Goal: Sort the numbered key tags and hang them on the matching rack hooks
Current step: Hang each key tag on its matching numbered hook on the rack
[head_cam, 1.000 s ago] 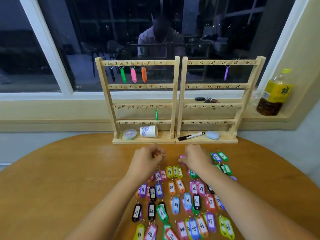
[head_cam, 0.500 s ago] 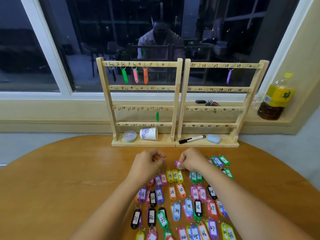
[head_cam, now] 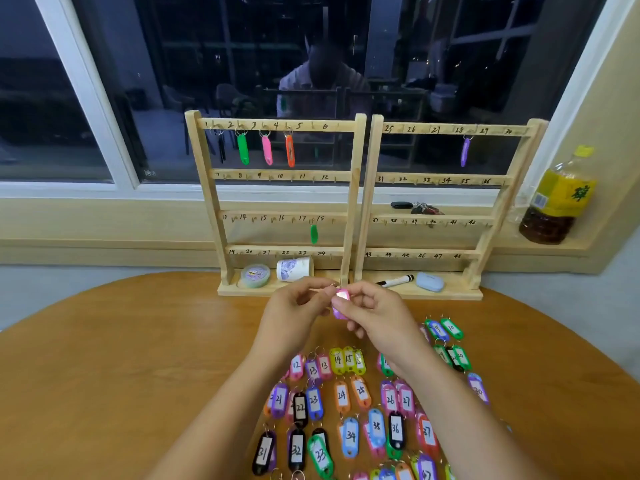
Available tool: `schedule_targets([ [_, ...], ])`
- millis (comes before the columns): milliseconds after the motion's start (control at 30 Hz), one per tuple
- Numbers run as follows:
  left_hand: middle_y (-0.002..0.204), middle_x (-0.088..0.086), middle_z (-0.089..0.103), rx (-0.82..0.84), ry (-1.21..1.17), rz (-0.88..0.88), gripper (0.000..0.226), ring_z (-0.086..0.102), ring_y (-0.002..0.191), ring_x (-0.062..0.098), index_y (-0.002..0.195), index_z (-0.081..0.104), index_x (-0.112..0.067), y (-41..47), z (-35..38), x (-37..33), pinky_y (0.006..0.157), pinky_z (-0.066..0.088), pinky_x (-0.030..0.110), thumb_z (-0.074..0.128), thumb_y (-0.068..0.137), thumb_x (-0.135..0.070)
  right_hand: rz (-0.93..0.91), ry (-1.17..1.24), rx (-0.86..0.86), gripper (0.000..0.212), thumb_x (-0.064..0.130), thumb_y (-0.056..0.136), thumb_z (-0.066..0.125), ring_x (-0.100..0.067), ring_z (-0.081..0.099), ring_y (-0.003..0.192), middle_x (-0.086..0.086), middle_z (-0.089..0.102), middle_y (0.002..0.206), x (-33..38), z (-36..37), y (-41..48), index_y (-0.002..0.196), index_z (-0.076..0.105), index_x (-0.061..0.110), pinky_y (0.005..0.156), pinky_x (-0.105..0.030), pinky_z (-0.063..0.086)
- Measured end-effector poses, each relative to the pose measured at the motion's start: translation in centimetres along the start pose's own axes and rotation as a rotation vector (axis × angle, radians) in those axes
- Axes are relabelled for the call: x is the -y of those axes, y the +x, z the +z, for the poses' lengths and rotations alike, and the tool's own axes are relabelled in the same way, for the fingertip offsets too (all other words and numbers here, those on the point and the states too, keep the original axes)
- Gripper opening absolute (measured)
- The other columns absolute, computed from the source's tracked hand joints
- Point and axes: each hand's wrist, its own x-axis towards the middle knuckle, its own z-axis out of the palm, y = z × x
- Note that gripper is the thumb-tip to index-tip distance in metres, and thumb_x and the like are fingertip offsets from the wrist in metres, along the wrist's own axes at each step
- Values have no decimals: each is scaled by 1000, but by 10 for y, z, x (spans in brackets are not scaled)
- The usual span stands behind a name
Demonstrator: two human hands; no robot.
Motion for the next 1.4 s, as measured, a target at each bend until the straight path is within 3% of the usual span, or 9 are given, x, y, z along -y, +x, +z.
schedule_targets([
  [100,88,0,80,-41,-92,15,7,71,81,7,100,83,-18,4,2,-5,68,48,14,77,97,-21,-75,-33,-21,13,31,99,74,-12,66,69,-5,76,87,6,1,-2,110,73,25,62,-31,50],
  [233,92,3,81,-47,-127,41,6,76,94,22,97,83,-17,13,2,-7,82,59,27,82,92,-19,-165,-73,-111,8,38,101,70,-15,70,71,-2,74,81,7,1,4,101,75,32,64,-36,53],
  [400,94,2,82,-19,-136,112,6,78,95,17,100,83,-16,19,4,-15,82,57,20,78,95,-15,-281,-85,-239,11,32,103,68,-11,69,83,9,75,85,8,0,11,97,77,30,75,-39,58],
  [600,91,6,81,-78,-119,134,23,78,95,19,117,75,-21,32,-11,-26,88,59,26,79,95,-16,-197,134,-211,17,28,106,64,-13,60,73,-7,76,87,28,-2,28,99,78,22,73,-37,48],
  [733,92,3,82,-75,-43,143,24,78,98,14,117,75,-20,42,-35,-44,96,57,32,80,94,-20,-149,261,-172,21,27,107,61,-12,56,70,-5,76,89,54,-7,38,100,81,23,73,-38,49],
  [900,89,-3,82,-89,140,213,10,78,90,11,103,80,-22,69,-62,-84,85,59,30,82,93,-18,-288,71,-251,13,30,102,70,-8,66,75,4,80,88,92,-8,61,96,80,24,71,-30,55],
  [1033,86,-11,81,-158,273,291,6,75,83,6,98,81,-28,101,-76,-121,82,59,35,82,93,-25,-432,-120,-315,9,31,99,74,-5,72,83,13,77,84,126,2,95,91,79,30,79,-34,62],
  [1233,83,-10,79,-223,335,372,5,73,78,-1,91,80,-29,133,-84,-168,81,60,31,79,96,-28,-693,-451,-470,14,28,101,67,-2,64,80,15,70,81,169,15,130,91,75,26,73,-17,47],
  [1400,80,-9,79,-263,384,396,8,76,80,6,87,81,-27,155,-77,-184,86,64,36,79,94,-24,-815,-737,-605,10,27,101,65,-15,61,81,9,66,85,186,13,152,93,71,25,70,-36,45],
])
